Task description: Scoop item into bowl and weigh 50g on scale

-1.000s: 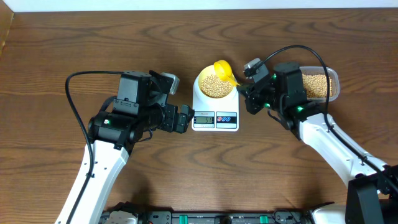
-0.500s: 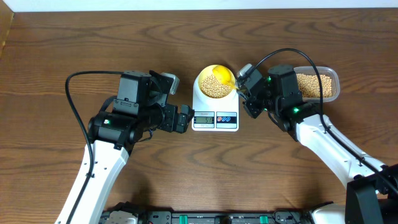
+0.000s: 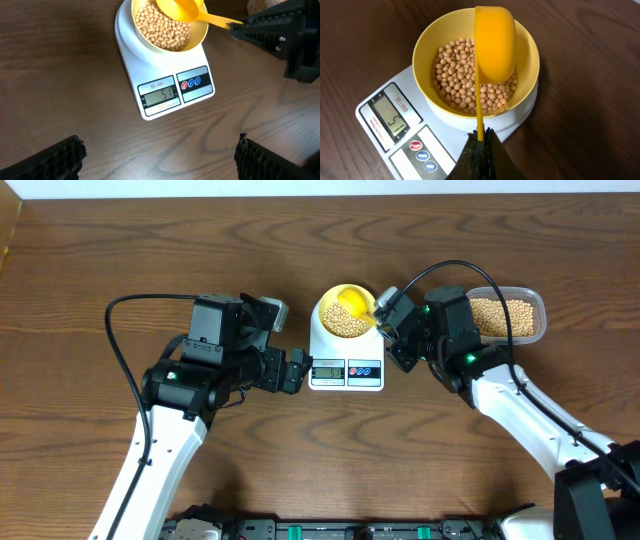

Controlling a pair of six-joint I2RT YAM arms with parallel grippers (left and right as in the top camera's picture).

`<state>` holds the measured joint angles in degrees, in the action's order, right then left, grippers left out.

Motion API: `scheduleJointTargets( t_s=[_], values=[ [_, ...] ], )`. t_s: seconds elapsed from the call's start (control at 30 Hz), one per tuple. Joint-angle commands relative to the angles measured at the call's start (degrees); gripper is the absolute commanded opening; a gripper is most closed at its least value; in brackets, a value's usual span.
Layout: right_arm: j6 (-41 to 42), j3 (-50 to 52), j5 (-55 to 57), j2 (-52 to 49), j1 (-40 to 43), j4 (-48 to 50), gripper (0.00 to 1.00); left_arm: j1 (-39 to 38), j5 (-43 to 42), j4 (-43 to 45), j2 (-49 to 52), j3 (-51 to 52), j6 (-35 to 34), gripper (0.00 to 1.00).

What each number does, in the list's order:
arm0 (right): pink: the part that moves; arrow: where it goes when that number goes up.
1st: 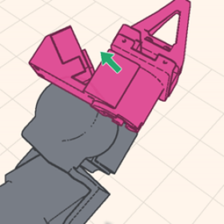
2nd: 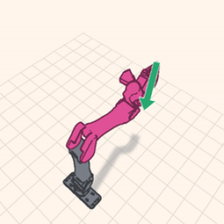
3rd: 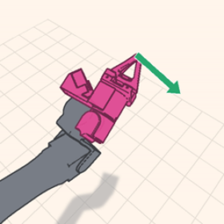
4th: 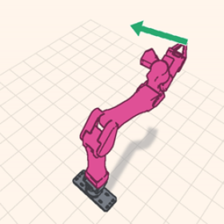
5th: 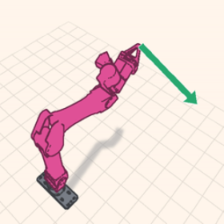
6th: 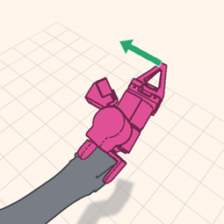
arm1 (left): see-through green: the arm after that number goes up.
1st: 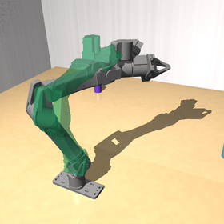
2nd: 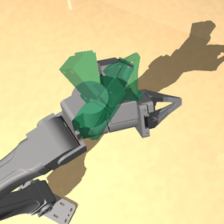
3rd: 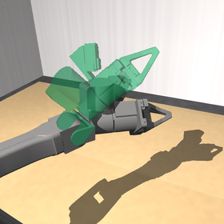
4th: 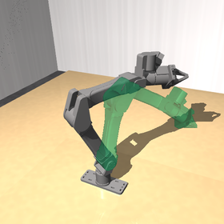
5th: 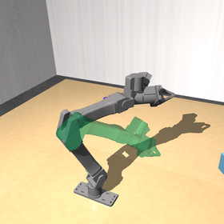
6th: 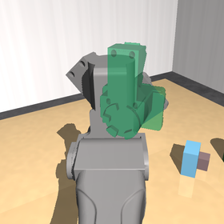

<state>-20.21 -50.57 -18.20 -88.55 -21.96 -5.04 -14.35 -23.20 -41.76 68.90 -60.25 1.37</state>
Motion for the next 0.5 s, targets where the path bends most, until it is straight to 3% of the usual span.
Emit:
scheduleJointTargets(
  t_s=[0.0,0.47],
  values=[
    [-0.87,-0.35,0.09,-1.27,-0.28,0.09,0.01,0.2,0.33,0.02,0.0,-0.07,0.55,0.98],
    [-4.31,-0.35,0.11,-2.54,-0.28,0.55,0.01,0.2,0.33,0.02,0.0,-0.07,0.55,0.98]
  ],
)
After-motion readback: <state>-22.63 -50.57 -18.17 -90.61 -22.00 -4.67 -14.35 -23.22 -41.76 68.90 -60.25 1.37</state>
